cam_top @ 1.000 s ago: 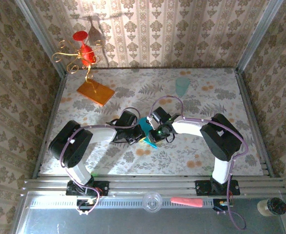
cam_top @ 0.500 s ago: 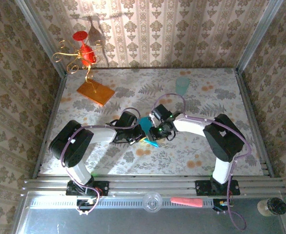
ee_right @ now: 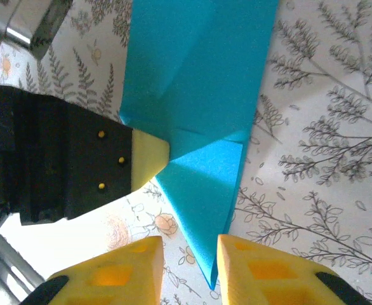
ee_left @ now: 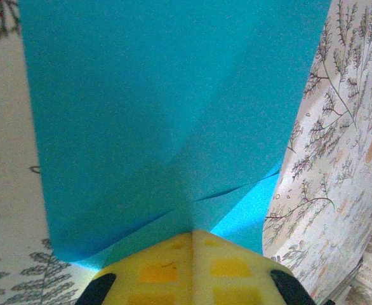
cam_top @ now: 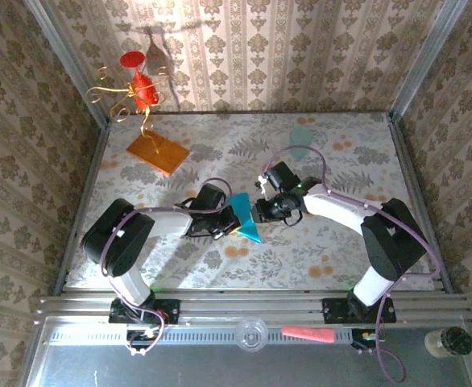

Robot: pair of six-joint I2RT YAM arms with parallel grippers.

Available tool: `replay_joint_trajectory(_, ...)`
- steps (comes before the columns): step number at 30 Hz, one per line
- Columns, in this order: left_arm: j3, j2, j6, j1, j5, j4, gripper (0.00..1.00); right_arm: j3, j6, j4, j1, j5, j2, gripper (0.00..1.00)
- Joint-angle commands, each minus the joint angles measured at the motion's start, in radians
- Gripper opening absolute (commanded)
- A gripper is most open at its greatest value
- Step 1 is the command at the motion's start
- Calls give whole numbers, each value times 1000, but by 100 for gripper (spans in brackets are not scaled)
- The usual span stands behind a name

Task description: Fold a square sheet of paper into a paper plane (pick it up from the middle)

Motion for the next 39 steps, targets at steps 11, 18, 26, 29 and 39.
replay_joint_trajectory(11, -13, 53, 14, 7, -20, -60, 5, 37, 2, -5, 63, -105, 132, 9)
replay_joint_trajectory(18, -13, 52, 20, 6, -15, -61, 5, 59, 14, 14, 64, -130, 181, 7)
replay_joint_trajectory(26, -5, 54, 22, 9, -15, -72, 5, 83, 21, 22, 64, -129, 225, 6)
replay_joint_trajectory(29, -2, 54, 22, 9, -16, -76, 5, 79, 18, 22, 64, -133, 235, 6)
replay_joint_trajectory(39, -7, 58, 23, 10, -21, -85, 5, 58, 6, -5, 61, -91, 246, 5)
